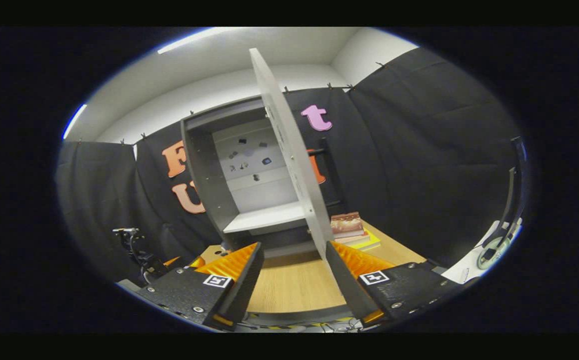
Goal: Open the cabinet door with the right hand, grasp the bottle in the cabinet with the left hand and place it on the coaster, then close the cabinet door with the right hand.
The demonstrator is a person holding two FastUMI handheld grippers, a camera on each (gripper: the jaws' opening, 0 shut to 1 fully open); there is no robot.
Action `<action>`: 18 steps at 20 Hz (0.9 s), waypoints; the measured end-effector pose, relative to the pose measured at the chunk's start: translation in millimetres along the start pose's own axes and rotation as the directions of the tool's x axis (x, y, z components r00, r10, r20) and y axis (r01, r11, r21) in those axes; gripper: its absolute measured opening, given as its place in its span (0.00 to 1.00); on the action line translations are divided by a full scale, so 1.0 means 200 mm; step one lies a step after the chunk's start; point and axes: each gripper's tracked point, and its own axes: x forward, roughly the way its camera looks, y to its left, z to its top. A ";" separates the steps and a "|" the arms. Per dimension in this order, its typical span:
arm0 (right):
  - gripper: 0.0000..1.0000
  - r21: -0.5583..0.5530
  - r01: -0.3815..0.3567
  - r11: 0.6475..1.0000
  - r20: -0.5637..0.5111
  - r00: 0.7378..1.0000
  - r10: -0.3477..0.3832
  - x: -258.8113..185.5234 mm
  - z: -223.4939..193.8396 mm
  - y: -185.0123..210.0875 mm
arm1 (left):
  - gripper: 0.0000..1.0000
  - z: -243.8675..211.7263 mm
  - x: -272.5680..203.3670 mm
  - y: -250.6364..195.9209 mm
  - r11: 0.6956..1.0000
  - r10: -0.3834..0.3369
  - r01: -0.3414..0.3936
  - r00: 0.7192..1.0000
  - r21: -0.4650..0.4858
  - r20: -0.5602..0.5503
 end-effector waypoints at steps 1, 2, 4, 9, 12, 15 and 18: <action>0.78 -0.011 0.006 1.000 0.014 1.000 -0.006 0.01 0.04 -0.06 | 0.95 0.02 0.00 0.01 1.000 0.003 -0.003 1.000 0.003 -0.003; 0.78 -0.022 0.011 1.000 0.027 1.000 -0.010 0.02 0.08 -0.11 | 0.95 0.04 0.00 0.01 1.000 0.006 -0.006 1.000 0.006 -0.006; 0.88 -0.037 0.021 0.999 0.046 0.999 -0.020 0.06 0.14 -0.23 | 0.95 0.08 0.00 -0.01 1.000 0.004 -0.004 1.000 0.014 -0.005; 0.81 -0.044 0.011 0.999 0.063 0.998 -0.008 0.25 0.21 -0.41 | 0.95 0.17 -0.02 -0.10 0.998 -0.029 0.028 1.000 0.061 0.009; 0.80 -0.030 -0.015 0.999 0.066 0.998 0.017 0.34 0.21 -0.43 | 0.95 0.20 -0.02 -0.13 0.997 -0.041 0.040 0.999 0.068 0.010; 0.81 -0.039 -0.042 0.998 0.073 0.996 0.045 0.37 0.20 -0.40 | 0.95 0.17 -0.03 -0.13 0.998 -0.049 0.050 0.999 0.039 -0.020; 0.81 -0.050 -0.060 0.997 0.067 0.996 0.063 0.37 0.19 -0.34 | 0.95 0.15 -0.02 -0.10 0.999 -0.039 0.040 0.998 0.033 -0.044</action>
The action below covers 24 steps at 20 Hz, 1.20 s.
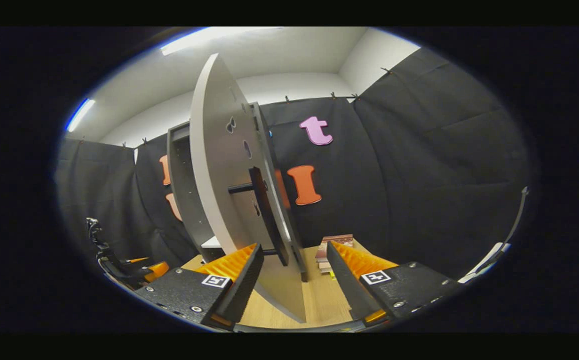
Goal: Open the cabinet door with the right hand, grasp the bottle in the cabinet with the left hand and place it on the coaster, then close the cabinet door with the right hand.
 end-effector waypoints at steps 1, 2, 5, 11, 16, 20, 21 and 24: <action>0.81 0.002 -0.012 1.000 -0.005 1.000 0.012 0.01 -0.01 0.03 | 0.95 0.00 0.01 0.01 1.000 0.003 -0.003 1.000 -0.003 -0.002; 0.80 0.008 -0.030 1.000 -0.005 1.000 0.030 0.00 -0.02 0.07 | 0.95 0.01 0.01 0.03 1.000 0.006 -0.006 1.000 -0.005 -0.006; 0.81 0.039 -0.101 0.994 -0.009 0.995 0.101 0.02 -0.07 0.24 | 0.95 0.02 0.03 0.09 0.999 0.027 -0.027 1.000 -0.021 -0.010; 0.80 0.046 -0.206 0.977 -0.028 0.978 0.208 0.18 -0.12 0.49 | 0.95 0.04 0.03 0.24 0.997 0.071 -0.071 0.997 -0.036 -0.004; 0.81 0.056 -0.289 0.956 -0.038 0.956 0.291 0.27 -0.17 0.71 | 0.95 0.05 0.02 0.35 0.995 0.099 -0.099 0.995 -0.031 0.015; 0.81 0.040 -0.338 0.940 -0.047 0.939 0.340 0.36 -0.20 0.89 | 0.95 0.04 0.03 0.45 0.991 0.127 -0.126 0.992 -0.041 0.014; 0.81 0.031 -0.350 0.936 -0.055 0.935 0.351 0.40 -0.21 0.94 | 0.95 0.03 0.03 0.49 0.990 0.136 -0.136 0.991 -0.047 0.011; 0.92 -0.026 -0.365 0.930 -0.068 0.929 0.363 0.48 -0.22 1.03 | 0.95 0.04 0.04 0.60 0.983 0.174 -0.174 0.985 -0.061 0.011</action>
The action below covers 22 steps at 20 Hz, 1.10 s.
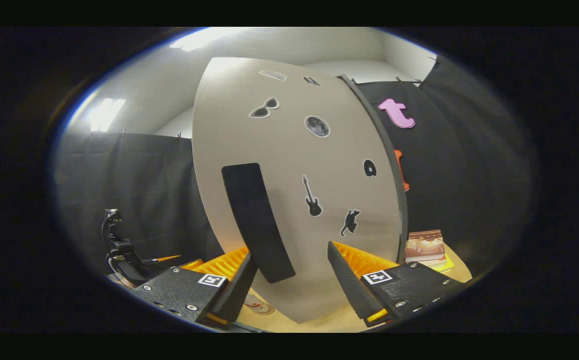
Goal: Open the cabinet door with the right hand, grasp the bottle in the cabinet with the left hand and place it on the coaster, then close the cabinet door with the right hand.
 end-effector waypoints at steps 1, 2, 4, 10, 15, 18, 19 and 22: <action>0.86 -0.018 -0.008 1.000 -0.005 1.000 0.008 0.02 0.00 0.02 | 0.95 0.01 0.02 0.03 1.000 0.014 -0.014 1.000 -0.003 0.002; 0.87 -0.034 -0.011 0.999 -0.006 1.000 0.011 0.05 0.00 0.04 | 0.95 0.01 0.03 0.06 1.000 0.025 -0.025 1.000 -0.004 0.001; 0.92 -0.063 -0.016 0.998 -0.009 1.000 0.015 0.14 0.00 0.10 | 0.95 0.01 0.05 0.10 0.999 0.039 -0.039 0.999 -0.019 0.009; 0.90 -0.102 0.014 0.995 0.025 1.000 -0.011 0.34 -0.01 0.19 | 0.96 0.02 0.11 0.16 0.998 0.050 -0.050 0.999 -0.049 0.012; 0.93 -0.093 0.055 0.994 0.046 0.998 -0.051 0.40 0.00 0.20 | 0.96 0.02 0.26 0.24 0.997 0.041 -0.040 0.999 -0.060 0.009; 0.98 -0.143 0.130 0.981 0.072 0.990 -0.120 0.42 -0.02 0.20 | 0.96 0.02 0.34 0.27 0.997 0.028 -0.028 1.000 -0.069 0.009; 0.98 -0.157 0.153 0.976 0.081 0.987 -0.142 0.42 -0.03 0.19 | 0.96 0.01 0.37 0.27 0.997 0.022 -0.021 1.000 -0.073 0.009; 0.95 -0.153 0.213 0.965 0.104 0.975 -0.199 0.44 -0.03 0.20 | 0.96 0.02 0.43 0.27 0.997 0.008 -0.007 1.000 -0.075 0.007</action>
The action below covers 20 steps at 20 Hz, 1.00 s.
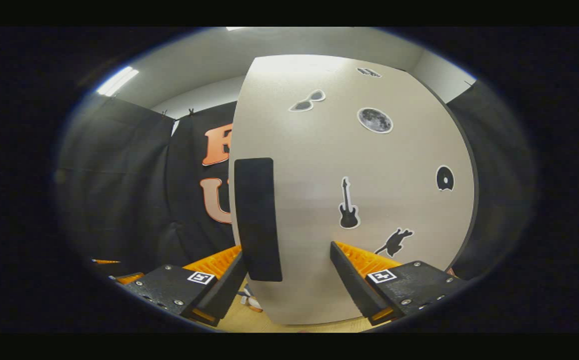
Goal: Open the cabinet door with the right hand, grasp the bottle in the cabinet with the left hand and place it on the coaster, then close the cabinet door with the right hand.
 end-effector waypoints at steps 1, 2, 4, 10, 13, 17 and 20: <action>0.95 -0.005 0.015 1.000 0.002 1.000 -0.015 0.00 0.00 0.00 | 0.98 0.00 0.02 0.00 1.000 -0.005 0.005 1.000 -0.001 -0.002; 0.96 -0.010 0.026 1.000 0.003 1.000 -0.026 0.00 0.00 0.00 | 0.97 0.00 0.03 0.00 1.000 -0.010 0.010 1.000 -0.003 -0.004; 0.96 -0.019 0.041 0.999 0.006 0.999 -0.041 0.01 -0.01 0.00 | 0.96 -0.01 0.07 0.00 1.000 -0.018 0.018 1.000 -0.011 -0.006; 0.97 -0.033 0.073 0.997 -0.003 0.997 -0.074 0.02 -0.03 0.00 | 0.95 0.01 0.13 0.01 0.999 -0.029 0.029 1.000 -0.014 -0.003; 0.97 -0.041 0.087 0.995 -0.008 0.996 -0.087 0.01 -0.03 0.01 | 0.97 0.01 0.11 -0.04 0.998 -0.055 0.055 0.998 -0.033 -0.005; 0.98 -0.019 0.041 0.999 -0.039 0.998 -0.042 -0.05 -0.04 0.05 | 0.97 0.06 0.04 -0.11 0.996 -0.089 0.089 0.996 -0.031 0.012; 0.97 -0.054 0.037 0.998 -0.048 0.998 -0.040 -0.28 -0.01 0.03 | 0.97 0.04 -0.03 -0.19 0.994 -0.108 0.108 0.994 -0.032 0.003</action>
